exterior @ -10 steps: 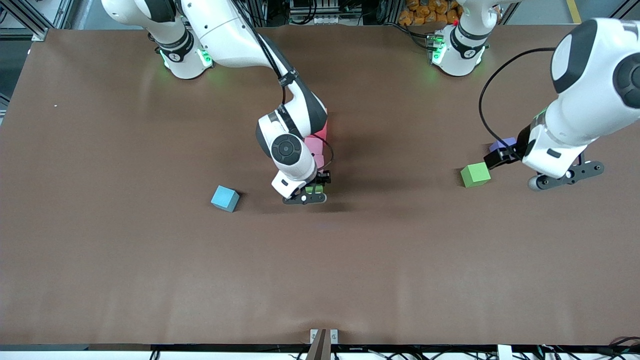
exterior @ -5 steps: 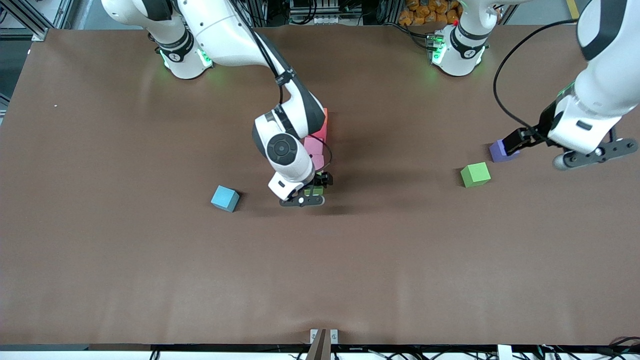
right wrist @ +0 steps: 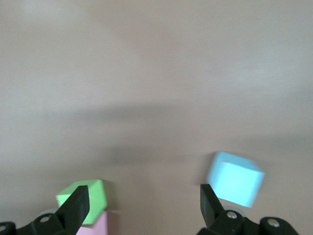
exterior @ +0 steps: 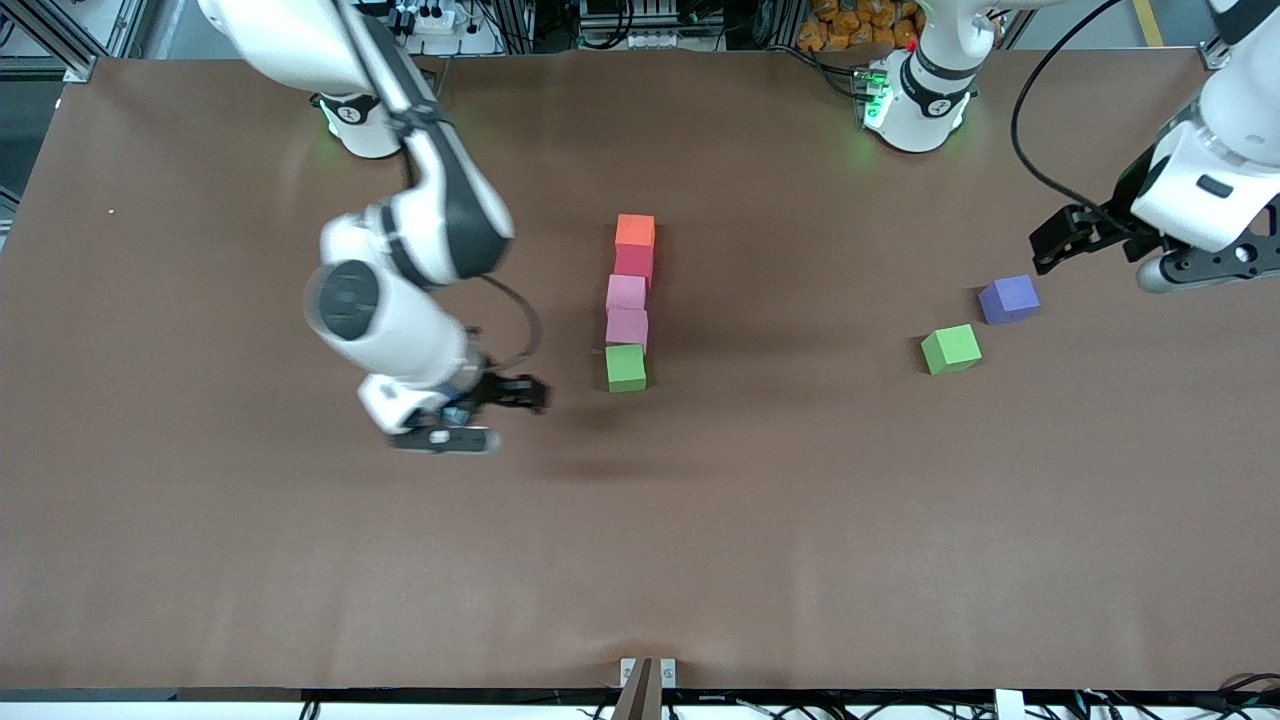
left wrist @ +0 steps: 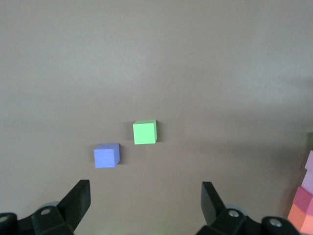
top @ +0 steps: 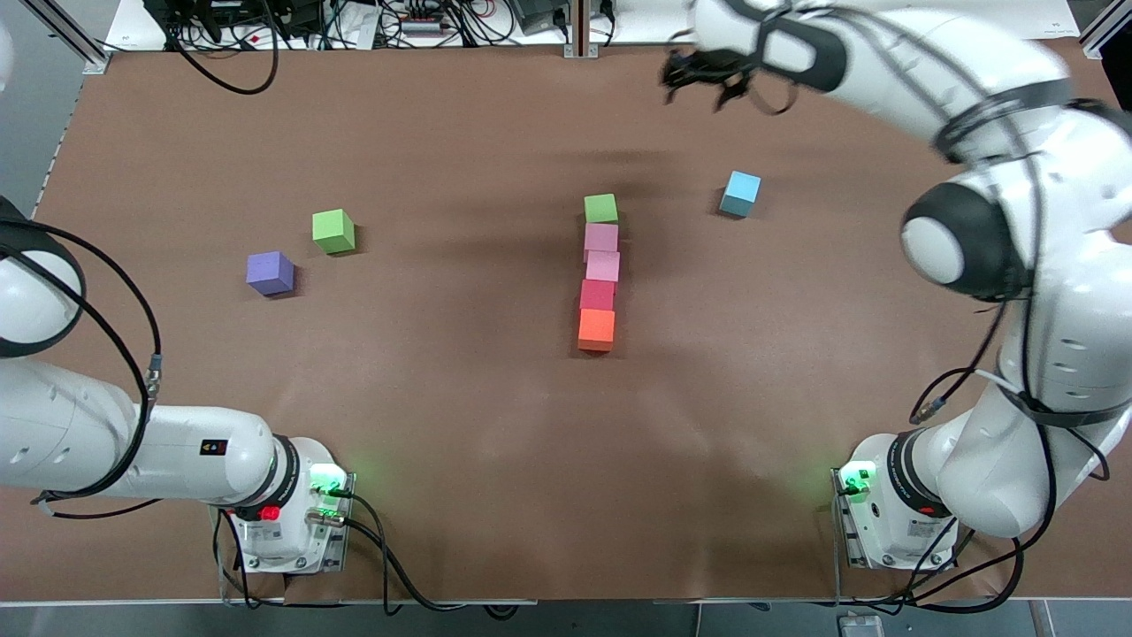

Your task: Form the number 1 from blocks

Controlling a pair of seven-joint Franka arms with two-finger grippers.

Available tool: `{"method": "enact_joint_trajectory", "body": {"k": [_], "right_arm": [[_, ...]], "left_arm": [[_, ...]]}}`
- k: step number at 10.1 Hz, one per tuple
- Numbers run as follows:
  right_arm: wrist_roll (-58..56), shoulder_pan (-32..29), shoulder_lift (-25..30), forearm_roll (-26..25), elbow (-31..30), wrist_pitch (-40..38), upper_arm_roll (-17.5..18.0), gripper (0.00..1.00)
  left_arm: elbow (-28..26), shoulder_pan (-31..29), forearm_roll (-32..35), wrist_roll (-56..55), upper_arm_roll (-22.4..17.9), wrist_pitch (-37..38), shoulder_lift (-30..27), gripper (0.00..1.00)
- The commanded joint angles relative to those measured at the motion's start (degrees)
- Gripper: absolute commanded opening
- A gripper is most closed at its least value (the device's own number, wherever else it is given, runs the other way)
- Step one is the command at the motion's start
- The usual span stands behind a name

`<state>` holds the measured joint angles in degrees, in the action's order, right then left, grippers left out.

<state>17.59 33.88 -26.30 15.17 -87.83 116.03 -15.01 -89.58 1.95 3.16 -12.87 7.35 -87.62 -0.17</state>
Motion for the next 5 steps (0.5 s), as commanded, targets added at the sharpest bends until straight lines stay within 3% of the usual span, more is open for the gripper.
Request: {"method": "enact_joint_trajectory", "body": {"k": [1, 3, 5], "right_arm": [[-1.59, -14.04, 8.87, -9.76, -3.76, -5.35, 11.88, 1.0], [-1.76, -22.25, 14.14, -14.28, -3.84, -11.06, 16.75, 1.0], [-10.6, -27.45, 19.25, -14.64, -3.93, -15.38, 16.94, 1.0]], "left_arm": [[5.26, 0.16, -0.7, 8.61, -0.66, 4.46, 0.43, 1.0], [6.79, 0.07, -1.4, 10.06, -0.58, 8.15, 0.34, 1.0], [6.88, -0.01, -1.67, 10.24, -0.4, 8.34, -0.18, 1.0]]}}
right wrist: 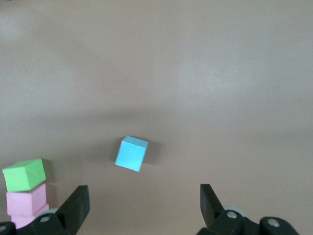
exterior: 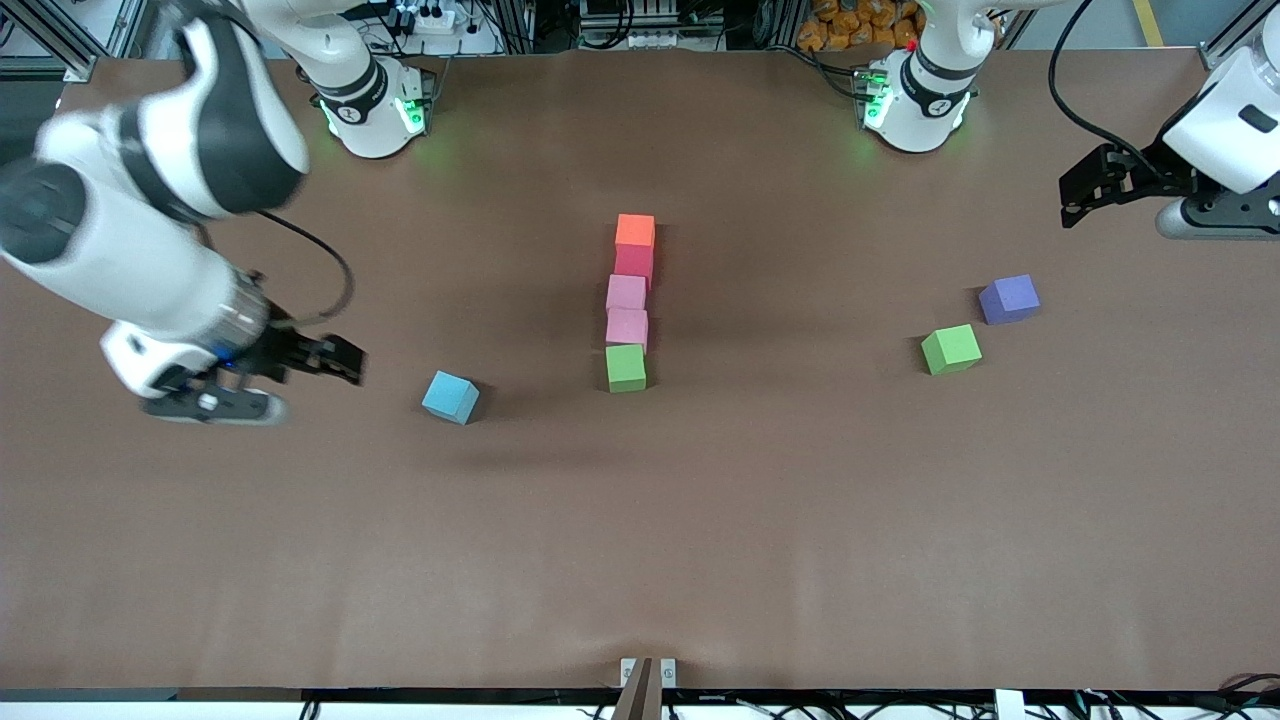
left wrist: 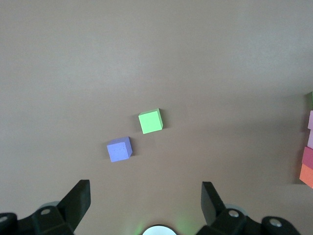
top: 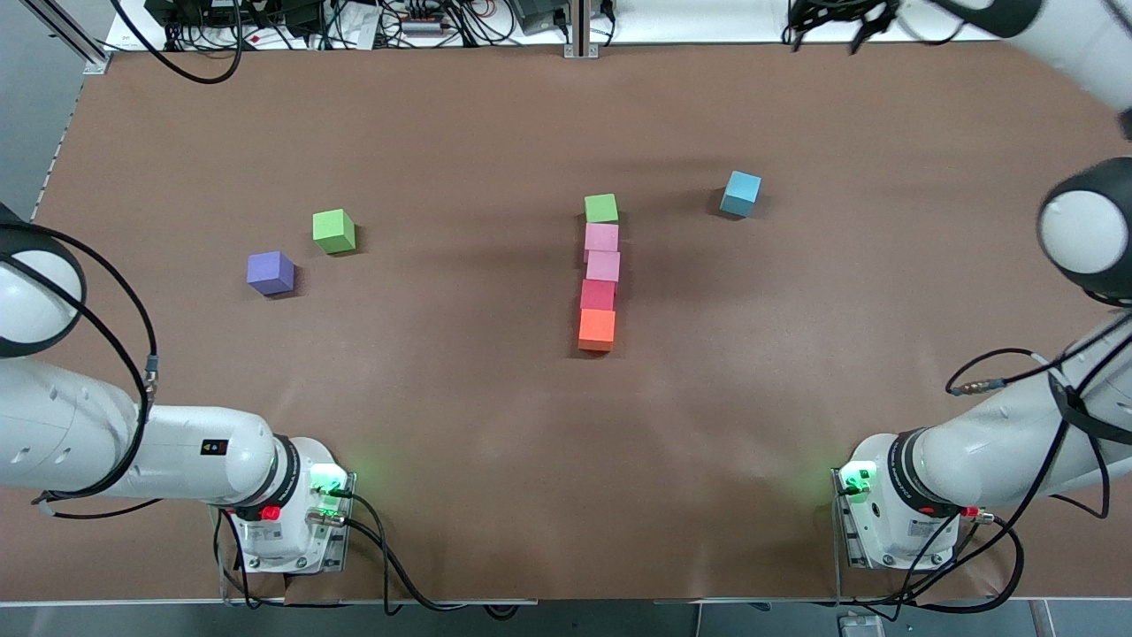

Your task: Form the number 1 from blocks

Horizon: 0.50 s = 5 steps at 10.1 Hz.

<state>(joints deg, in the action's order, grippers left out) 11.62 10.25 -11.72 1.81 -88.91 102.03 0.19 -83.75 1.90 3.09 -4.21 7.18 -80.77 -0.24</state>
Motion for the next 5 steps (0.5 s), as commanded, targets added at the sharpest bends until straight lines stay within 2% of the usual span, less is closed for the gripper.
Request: {"method": "enact_joint_trajectory", "body": {"k": [1, 3, 5], "right_arm": [[-7.11, -5.49, 6.35, -1.28, -2.76, -2.87, 1.75, 1.0], [-7.75, -6.82, 9.6, -1.36, -2.41, -4.29, 1.22, 1.0], [-7.93, -6.83, 11.19, -1.37, -1.88, -5.6, -0.88, 1.0]], "left_arm": [[1.04, 0.03, -1.94, 1.57, -0.32, 1.49, -0.03, 1.0], [0.96, 0.12, -3.26, 1.48, -0.06, 1.49, 0.06, 1.0], [0.87, 0.12, -3.35, 1.48, -0.06, 1.49, 0.15, 1.0]]}}
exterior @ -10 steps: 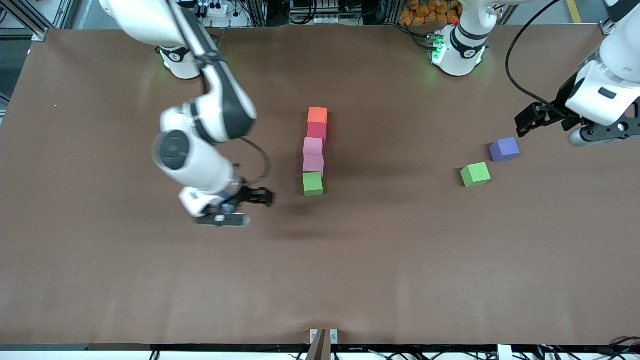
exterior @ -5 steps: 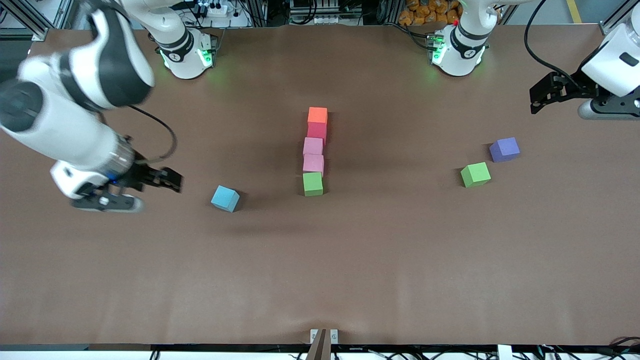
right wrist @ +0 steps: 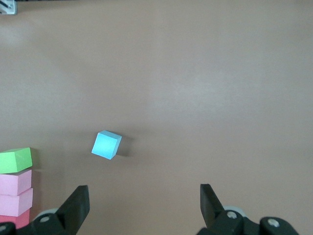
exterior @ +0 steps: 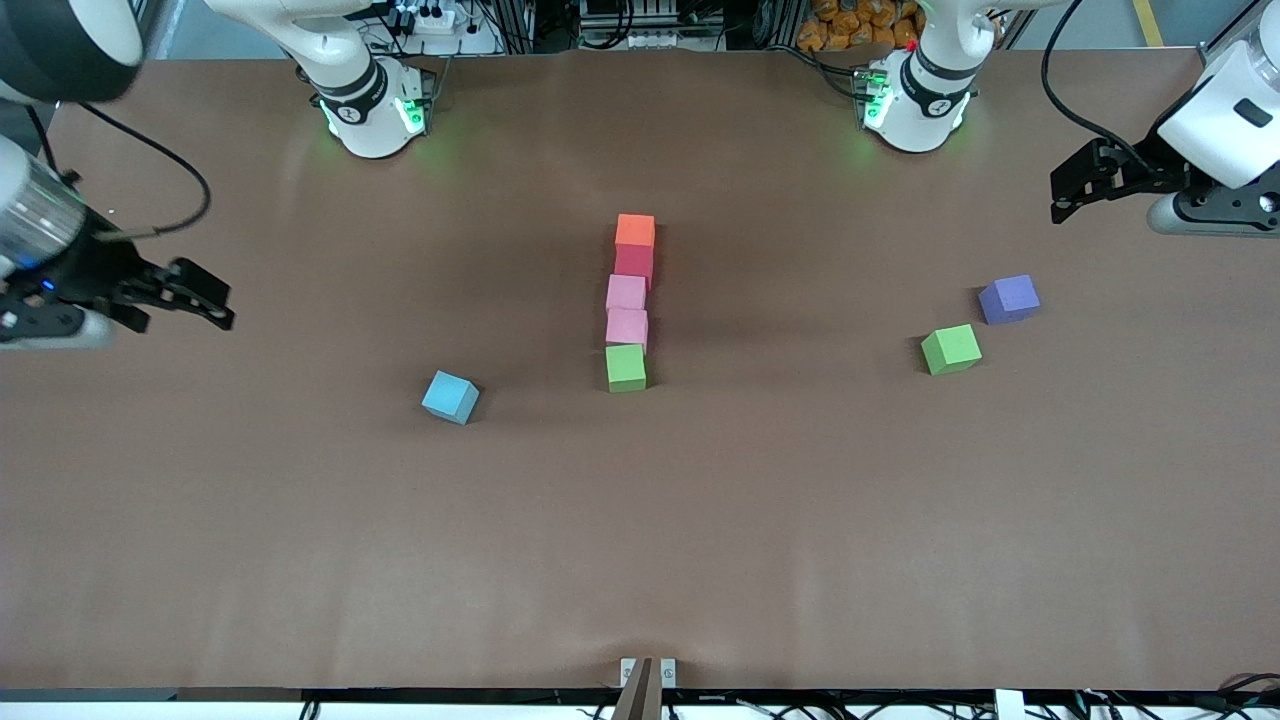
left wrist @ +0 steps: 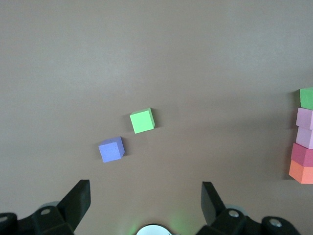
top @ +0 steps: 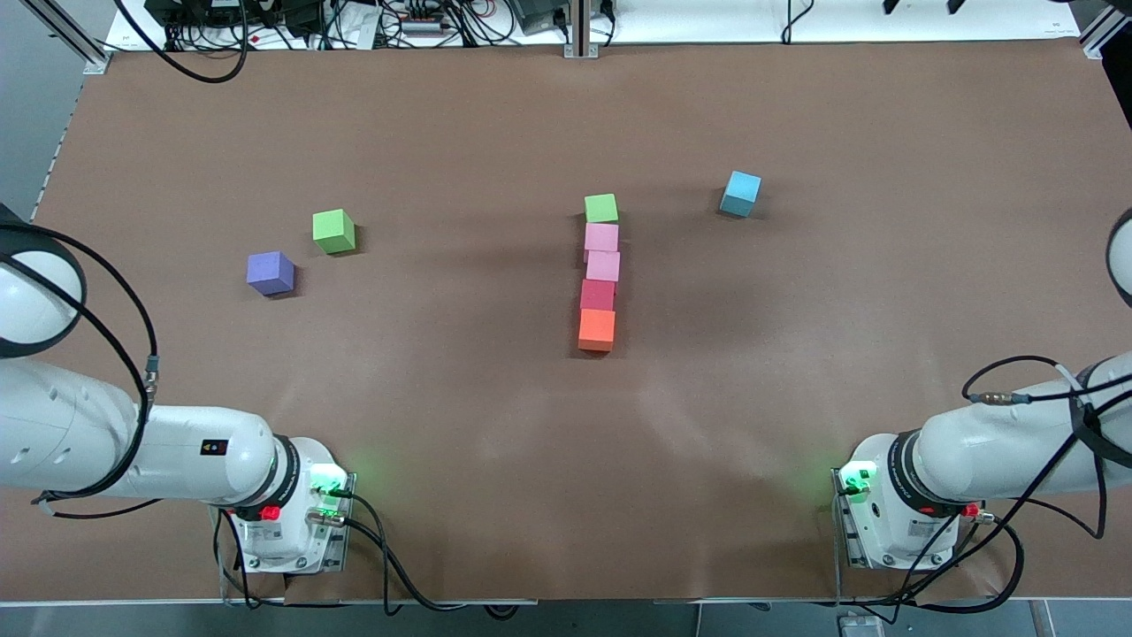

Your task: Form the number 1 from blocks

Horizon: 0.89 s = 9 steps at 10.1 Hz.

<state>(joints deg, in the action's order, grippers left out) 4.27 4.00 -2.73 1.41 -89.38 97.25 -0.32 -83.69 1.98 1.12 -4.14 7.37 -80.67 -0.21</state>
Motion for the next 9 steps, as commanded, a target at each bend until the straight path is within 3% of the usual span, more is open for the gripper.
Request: {"method": "enact_joint_trajectory", "body": {"k": [1, 4, 9], "right_arm": [[-0.66, -0.4, 2.81, -1.06, -1.24, -1.18, -1.17, 1.0], [-1.18, 0.04, 3.26, -1.32, -1.06, -1.97, -2.93, 1.0], [-1.28, 0.04, 3.17, -2.55, -0.27, -1.89, -2.93, 1.0]], "left_arm": [[0.81, 0.48, -1.3, 1.33, -0.25, 1.31, 0.47, 1.0], [0.81, 0.57, -1.3, 1.24, 0.1, 1.4, 0.38, 1.0], [0.63, 0.75, -1.03, 0.8, 0.1, 1.39, 0.47, 1.0]]}}
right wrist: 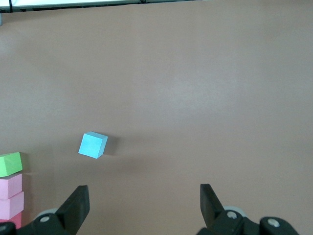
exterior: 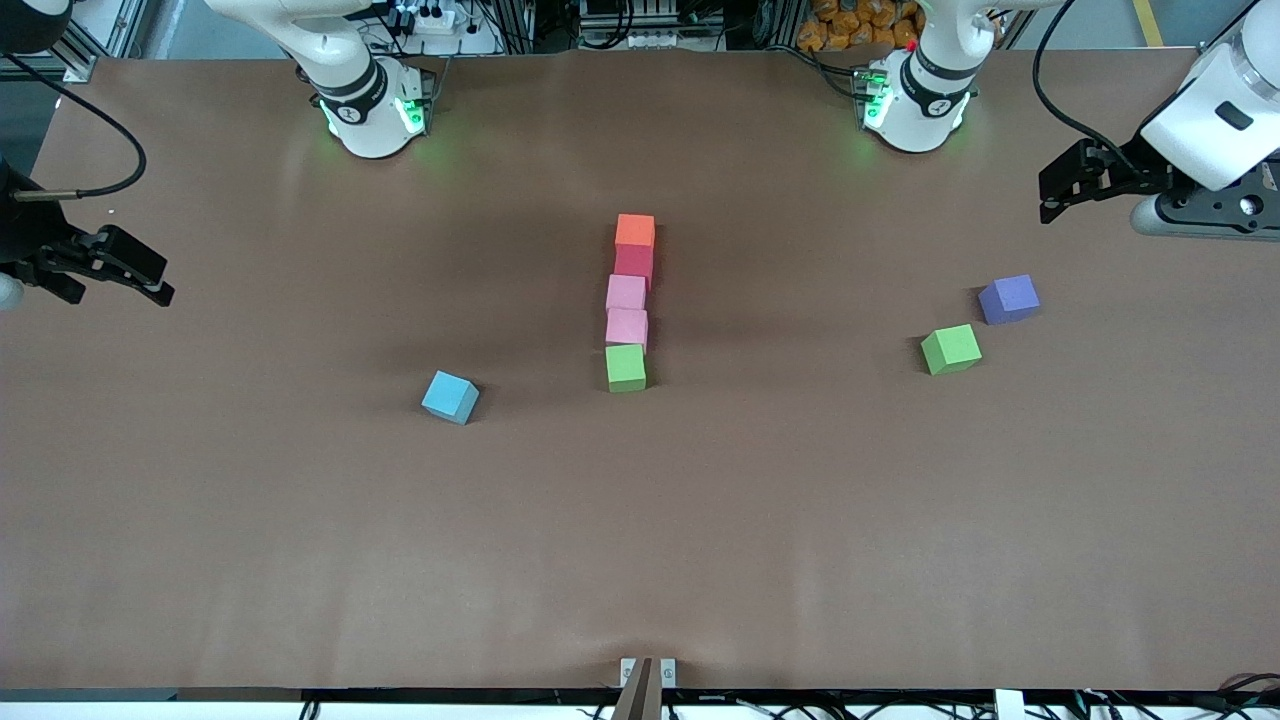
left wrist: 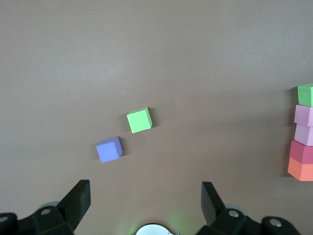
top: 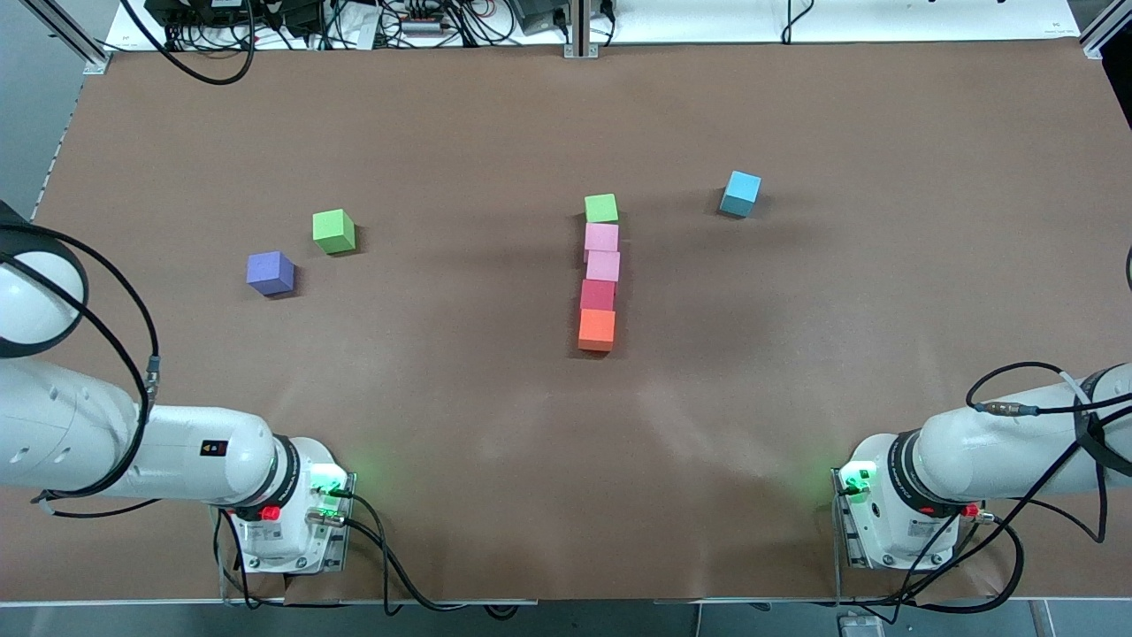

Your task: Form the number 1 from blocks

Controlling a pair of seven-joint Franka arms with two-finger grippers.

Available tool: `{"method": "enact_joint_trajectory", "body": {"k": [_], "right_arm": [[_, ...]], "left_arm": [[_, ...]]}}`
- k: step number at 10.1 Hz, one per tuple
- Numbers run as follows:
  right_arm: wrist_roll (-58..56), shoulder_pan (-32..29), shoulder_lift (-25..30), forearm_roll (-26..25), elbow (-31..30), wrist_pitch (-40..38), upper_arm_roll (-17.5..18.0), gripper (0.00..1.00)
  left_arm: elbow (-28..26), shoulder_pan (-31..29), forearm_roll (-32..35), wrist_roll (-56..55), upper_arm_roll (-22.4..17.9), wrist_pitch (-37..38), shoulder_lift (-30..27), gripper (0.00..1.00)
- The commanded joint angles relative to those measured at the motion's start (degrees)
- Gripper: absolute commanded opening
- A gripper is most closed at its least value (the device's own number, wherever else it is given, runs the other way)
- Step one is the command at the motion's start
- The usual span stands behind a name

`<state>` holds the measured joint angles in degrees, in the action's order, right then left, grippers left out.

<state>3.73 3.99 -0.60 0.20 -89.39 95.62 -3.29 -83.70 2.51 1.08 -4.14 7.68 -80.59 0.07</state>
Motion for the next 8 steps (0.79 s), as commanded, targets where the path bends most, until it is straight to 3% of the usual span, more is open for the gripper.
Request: {"method": "enact_joint_trajectory", "body": {"k": [1, 8], "right_arm": [[-0.83, -0.04, 0.95, -1.34, -0.26, -0.34, -0.05, 1.0], [-1.18, -0.48, 0.77, -1.17, -0.17, -0.35, 0.04, 1.0]], "left_arm": [[0.73, 0.22, -0.91, 0.8, -0.21, 1.31, 0.19, 1.0], [0.64, 0.39, -0.99, 0.53, 0.14, 1.23, 0.28, 1.0]]}}
